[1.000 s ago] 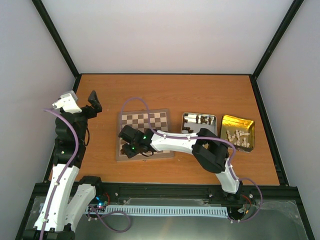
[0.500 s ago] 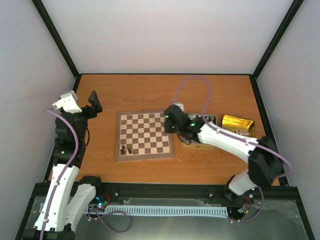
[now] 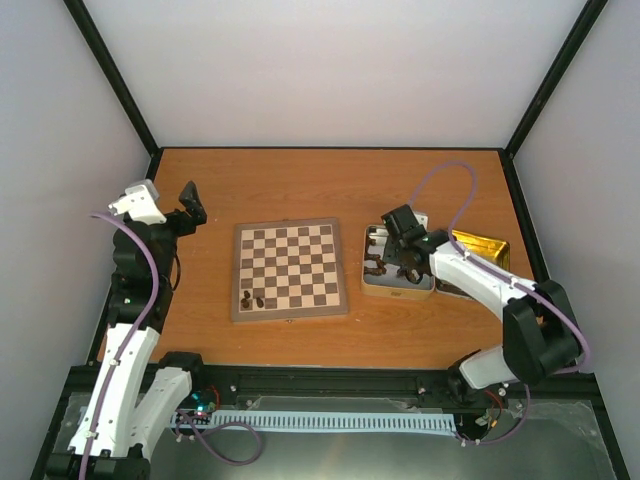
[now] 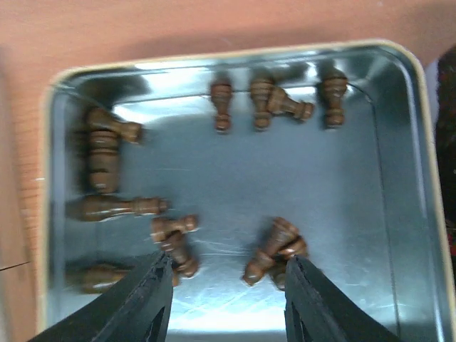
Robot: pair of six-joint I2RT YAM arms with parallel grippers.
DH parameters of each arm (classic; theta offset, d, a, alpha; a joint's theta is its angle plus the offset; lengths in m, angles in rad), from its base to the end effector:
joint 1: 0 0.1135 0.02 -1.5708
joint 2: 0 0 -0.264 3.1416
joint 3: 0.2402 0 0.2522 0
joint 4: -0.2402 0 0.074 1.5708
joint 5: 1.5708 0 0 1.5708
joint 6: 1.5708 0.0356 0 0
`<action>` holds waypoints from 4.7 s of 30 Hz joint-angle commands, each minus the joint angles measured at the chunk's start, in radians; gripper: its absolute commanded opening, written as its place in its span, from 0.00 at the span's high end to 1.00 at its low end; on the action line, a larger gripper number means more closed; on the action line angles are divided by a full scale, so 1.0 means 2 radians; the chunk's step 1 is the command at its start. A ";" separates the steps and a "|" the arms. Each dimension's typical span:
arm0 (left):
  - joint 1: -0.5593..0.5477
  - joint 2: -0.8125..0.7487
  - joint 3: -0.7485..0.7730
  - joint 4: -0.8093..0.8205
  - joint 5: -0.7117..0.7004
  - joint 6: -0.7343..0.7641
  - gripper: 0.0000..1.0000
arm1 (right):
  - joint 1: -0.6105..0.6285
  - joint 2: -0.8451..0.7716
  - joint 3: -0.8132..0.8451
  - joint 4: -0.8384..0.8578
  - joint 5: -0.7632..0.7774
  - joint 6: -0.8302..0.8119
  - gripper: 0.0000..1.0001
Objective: Set up the chess pieces on the board
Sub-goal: Pick up the chess piece from the storage box, then place the chess piece on the chessboard, then pick up the chess piece from the storage box.
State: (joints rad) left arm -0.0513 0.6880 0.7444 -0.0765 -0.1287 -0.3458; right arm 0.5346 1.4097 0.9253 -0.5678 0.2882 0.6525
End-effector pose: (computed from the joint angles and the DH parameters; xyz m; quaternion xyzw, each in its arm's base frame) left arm 0.1665 -0.0040 0.3527 -0.1491 0.6984 -0.0928 0.6939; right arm 0.2426 0.1319 0.2192 0.0931 0.9527 0.0269 0.2880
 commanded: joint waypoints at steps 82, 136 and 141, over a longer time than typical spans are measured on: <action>0.009 -0.018 0.000 0.003 -0.002 -0.003 0.00 | 0.297 0.329 0.320 0.038 -0.149 -0.057 0.91; 0.008 -0.015 0.000 0.005 0.006 -0.004 0.00 | 0.001 0.009 -0.005 0.010 -0.011 0.012 0.61; 0.009 -0.013 -0.002 0.005 0.004 -0.004 0.00 | -0.026 0.049 -0.004 0.031 -0.074 -0.022 0.61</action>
State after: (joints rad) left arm -0.0410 0.6613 0.7391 -0.0765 -0.1261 -0.3462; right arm 0.5060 1.4582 0.9104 -0.5636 0.2348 0.6651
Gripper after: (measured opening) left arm 0.997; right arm 0.389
